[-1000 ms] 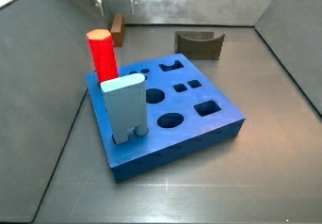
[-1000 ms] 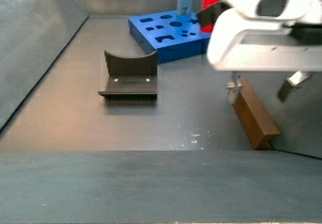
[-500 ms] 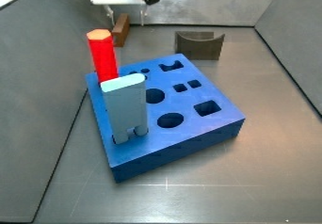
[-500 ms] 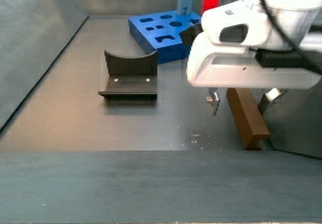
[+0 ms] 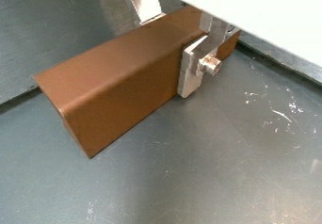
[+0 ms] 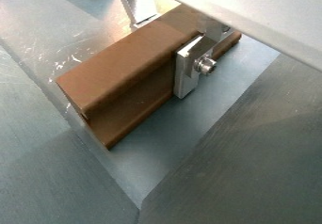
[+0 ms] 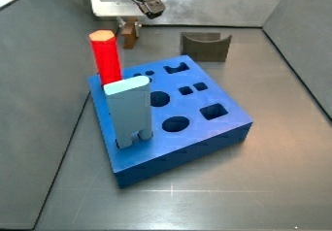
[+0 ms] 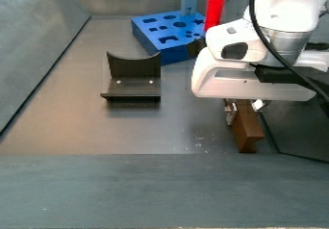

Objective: Pick up the arch object. Move up. Place the arch object on the fixture. Regrasp the arch object. Move to above the board. Insert the arch object.
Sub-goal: Pick up the arch object, then move up.

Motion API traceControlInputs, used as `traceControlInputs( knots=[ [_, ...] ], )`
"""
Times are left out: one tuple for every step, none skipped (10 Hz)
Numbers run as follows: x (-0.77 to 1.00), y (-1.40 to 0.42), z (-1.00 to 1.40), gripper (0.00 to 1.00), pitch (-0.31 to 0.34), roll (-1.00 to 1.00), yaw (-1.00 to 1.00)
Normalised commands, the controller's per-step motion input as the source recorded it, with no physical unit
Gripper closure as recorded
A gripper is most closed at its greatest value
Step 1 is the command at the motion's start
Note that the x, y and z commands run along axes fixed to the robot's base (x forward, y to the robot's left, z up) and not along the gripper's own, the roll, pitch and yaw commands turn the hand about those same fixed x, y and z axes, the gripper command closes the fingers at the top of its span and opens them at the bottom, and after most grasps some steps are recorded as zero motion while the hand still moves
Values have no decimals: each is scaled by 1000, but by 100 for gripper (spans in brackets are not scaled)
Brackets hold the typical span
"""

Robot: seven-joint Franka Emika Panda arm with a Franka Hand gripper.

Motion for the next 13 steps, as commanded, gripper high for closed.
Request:
traceControlInputs(
  knots=[
    [0, 0, 0, 100, 0, 0, 0],
    [0, 0, 0, 100, 0, 0, 0],
    [0, 0, 0, 100, 0, 0, 0],
    [0, 0, 0, 100, 0, 0, 0],
    [0, 0, 0, 100, 0, 0, 0],
    [0, 0, 0, 100, 0, 0, 0],
    [0, 0, 0, 100, 0, 0, 0],
    [0, 0, 0, 100, 0, 0, 0],
    [0, 0, 0, 100, 0, 0, 0],
    [0, 0, 0, 100, 0, 0, 0],
    [0, 0, 0, 100, 0, 0, 0],
    [0, 0, 833, 100, 0, 0, 0],
    [-30, 6, 790, 100, 23, -3, -49]
  ],
)
